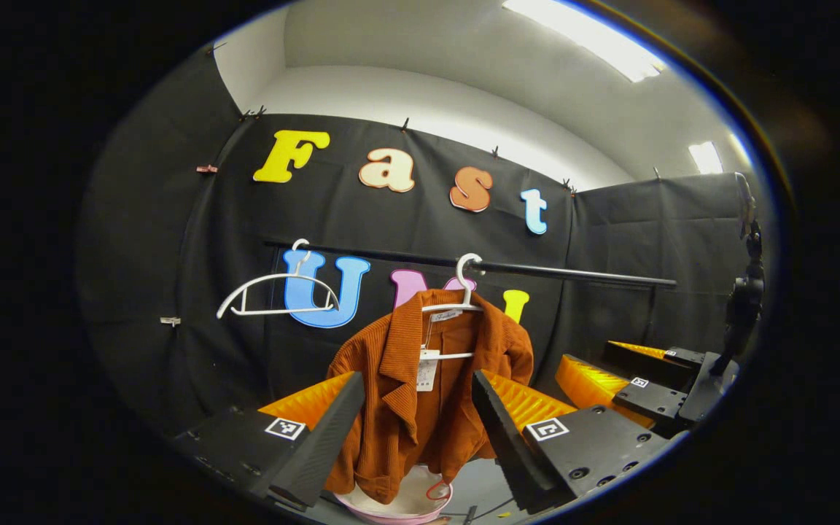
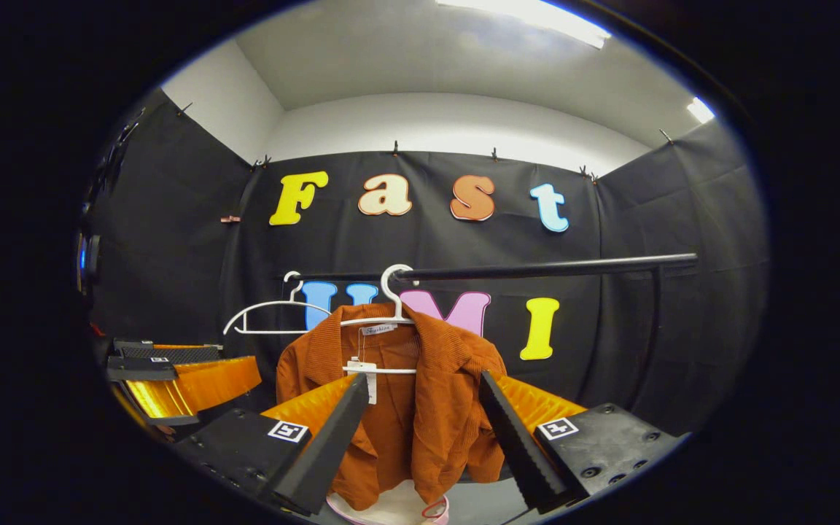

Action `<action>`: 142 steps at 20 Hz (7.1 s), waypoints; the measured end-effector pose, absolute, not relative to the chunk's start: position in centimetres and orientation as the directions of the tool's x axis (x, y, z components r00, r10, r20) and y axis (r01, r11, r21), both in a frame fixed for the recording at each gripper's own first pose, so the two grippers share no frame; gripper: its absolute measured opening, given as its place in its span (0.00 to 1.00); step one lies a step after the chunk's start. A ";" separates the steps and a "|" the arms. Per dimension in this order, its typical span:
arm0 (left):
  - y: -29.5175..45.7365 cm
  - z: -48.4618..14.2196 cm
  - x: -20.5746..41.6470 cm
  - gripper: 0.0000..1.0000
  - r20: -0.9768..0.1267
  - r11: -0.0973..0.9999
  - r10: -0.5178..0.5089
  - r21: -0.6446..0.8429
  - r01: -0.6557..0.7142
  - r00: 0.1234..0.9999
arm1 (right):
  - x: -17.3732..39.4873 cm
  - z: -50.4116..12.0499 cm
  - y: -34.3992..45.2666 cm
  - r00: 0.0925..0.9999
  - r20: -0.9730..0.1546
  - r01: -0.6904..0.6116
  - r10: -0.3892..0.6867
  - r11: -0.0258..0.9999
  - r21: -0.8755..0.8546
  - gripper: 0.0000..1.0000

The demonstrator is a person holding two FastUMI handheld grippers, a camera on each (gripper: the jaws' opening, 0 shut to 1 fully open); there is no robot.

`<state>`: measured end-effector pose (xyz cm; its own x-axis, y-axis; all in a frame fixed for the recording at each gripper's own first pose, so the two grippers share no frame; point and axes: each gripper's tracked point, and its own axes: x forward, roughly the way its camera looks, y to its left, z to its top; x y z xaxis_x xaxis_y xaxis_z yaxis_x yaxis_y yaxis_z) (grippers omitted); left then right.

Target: Grasp the clothes on the hanger with both hands and then place them into the laundry hamper below.

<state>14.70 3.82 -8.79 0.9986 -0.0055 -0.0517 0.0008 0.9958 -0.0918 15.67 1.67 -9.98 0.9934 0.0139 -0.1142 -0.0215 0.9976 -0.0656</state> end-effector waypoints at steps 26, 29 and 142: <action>6.7 -21.5 31.9 0.94 -0.249 0.942 0.272 -0.130 -0.310 0.930 | 30.6 -26.9 -2.4 0.924 -0.357 -0.108 0.136 0.989 0.096 0.98; 7.4 -21.8 33.4 0.93 -0.232 0.932 0.307 -0.122 -0.341 0.923 | 32.8 -27.2 -2.1 0.933 -0.340 -0.095 0.122 0.991 0.093 0.98; 7.3 -45.0 29.7 0.19 -0.652 0.865 0.024 -0.366 -0.343 0.758 | 25.8 -49.2 3.0 0.526 -0.702 -0.299 0.480 0.877 0.376 0.07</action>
<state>29.71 7.31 -45.02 0.7576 0.0245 -0.6523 -0.3432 0.8650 -0.3661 25.76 3.03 -49.22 0.5258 0.4801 -0.7022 -0.2992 0.8771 0.3757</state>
